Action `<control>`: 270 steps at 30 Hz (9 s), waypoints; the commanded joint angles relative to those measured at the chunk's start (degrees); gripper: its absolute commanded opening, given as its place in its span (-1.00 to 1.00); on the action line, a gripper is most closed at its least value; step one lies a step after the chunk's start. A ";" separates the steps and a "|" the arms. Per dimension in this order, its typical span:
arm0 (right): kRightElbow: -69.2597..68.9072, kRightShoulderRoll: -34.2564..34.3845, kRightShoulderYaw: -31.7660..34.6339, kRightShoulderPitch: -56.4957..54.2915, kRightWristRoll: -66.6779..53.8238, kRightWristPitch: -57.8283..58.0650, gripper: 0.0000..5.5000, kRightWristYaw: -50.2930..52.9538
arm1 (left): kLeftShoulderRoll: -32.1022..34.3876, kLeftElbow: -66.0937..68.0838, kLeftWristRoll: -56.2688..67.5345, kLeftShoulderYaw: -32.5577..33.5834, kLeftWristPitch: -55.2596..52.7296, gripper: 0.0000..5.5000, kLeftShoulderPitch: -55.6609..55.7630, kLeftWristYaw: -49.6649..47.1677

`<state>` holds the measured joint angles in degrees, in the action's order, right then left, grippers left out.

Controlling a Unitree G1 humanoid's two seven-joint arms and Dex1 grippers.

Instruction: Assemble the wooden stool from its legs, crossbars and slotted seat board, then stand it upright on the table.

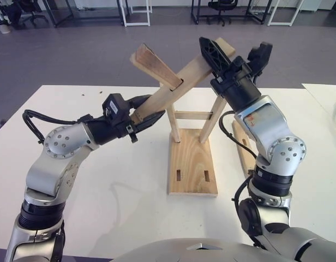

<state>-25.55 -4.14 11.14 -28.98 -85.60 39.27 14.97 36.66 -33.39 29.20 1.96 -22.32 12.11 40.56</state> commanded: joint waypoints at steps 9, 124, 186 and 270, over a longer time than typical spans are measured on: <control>-15.96 -9.05 13.70 48.71 4.57 -5.38 -0.63 -4.93 | -3.90 1.16 -6.01 -4.05 4.61 0.43 -21.29 -3.68; 3.81 -28.59 5.63 -13.85 56.84 -11.89 0.27 -38.83 | -18.90 12.59 49.53 19.84 -14.20 -0.63 30.07 -41.99; 10.04 -15.95 -13.44 23.19 82.86 -22.19 0.27 -38.18 | -17.02 -9.22 12.20 -7.57 -21.70 -0.63 -15.55 -57.29; -5.68 -30.30 11.25 5.89 -7.46 -9.15 0.27 -16.25 | -3.34 7.97 40.74 11.06 -17.12 0.23 30.02 -28.44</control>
<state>-31.57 -32.96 21.53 -22.45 -92.18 29.32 -0.78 31.21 -25.60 69.04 11.05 -37.68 41.50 11.94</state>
